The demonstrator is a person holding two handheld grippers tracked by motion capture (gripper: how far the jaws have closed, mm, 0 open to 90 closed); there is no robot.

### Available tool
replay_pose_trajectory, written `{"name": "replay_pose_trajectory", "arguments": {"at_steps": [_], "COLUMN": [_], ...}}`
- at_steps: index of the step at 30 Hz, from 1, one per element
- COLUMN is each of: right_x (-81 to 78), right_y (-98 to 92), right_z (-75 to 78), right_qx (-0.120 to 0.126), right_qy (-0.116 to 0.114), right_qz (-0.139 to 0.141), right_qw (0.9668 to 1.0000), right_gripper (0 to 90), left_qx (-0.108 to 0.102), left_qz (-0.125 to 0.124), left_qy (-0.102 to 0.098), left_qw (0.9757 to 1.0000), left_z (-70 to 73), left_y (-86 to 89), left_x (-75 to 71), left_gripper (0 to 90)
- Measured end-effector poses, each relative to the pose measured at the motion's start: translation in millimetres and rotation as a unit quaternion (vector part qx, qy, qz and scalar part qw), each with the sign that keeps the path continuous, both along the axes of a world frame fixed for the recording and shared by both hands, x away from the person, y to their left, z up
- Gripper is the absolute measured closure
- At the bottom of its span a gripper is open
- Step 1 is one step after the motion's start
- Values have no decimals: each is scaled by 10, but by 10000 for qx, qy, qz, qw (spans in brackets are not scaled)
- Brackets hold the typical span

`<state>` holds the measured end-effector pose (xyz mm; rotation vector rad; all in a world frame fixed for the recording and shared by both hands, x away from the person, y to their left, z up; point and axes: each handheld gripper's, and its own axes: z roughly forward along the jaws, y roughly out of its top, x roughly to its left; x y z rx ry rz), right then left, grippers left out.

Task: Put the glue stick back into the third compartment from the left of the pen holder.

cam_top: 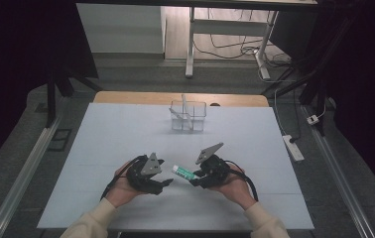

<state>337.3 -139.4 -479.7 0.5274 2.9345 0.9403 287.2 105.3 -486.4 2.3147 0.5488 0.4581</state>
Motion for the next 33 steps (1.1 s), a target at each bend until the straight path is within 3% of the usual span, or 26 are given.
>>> {"name": "replay_pose_trajectory", "arguments": {"at_steps": [12,19,23,26,31,33], "right_x": [34,38,39,34,45,46], "right_y": [112,162,172,178,175,179], "right_z": [-5,3,14,26,24,17], "right_qx": [-136,-166,-93,-161,-106,-103], "right_qy": [262,370,438,497,677,677], "right_qz": [83,172,202,193,184,213], "right_qw": [9995,9990,9988,9984,9975,9974], "right_gripper": [643,643,642,642,641,641], "left_qx": [430,733,934,1213,1490,1536], "left_qz": [-243,-334,-421,-504,-602,-635], "left_qy": [-266,-430,-521,-630,-641,-587], "left_qw": [9984,9958,9934,9893,9849,9843], "left_z": [-17,-73,-106,-128,-163,-177], "left_y": [-178,-261,-300,-324,-357,-358], "left_x": [5,2,-11,-22,-35,-30], "left_gripper": [303,383,420,451,507,527]}}
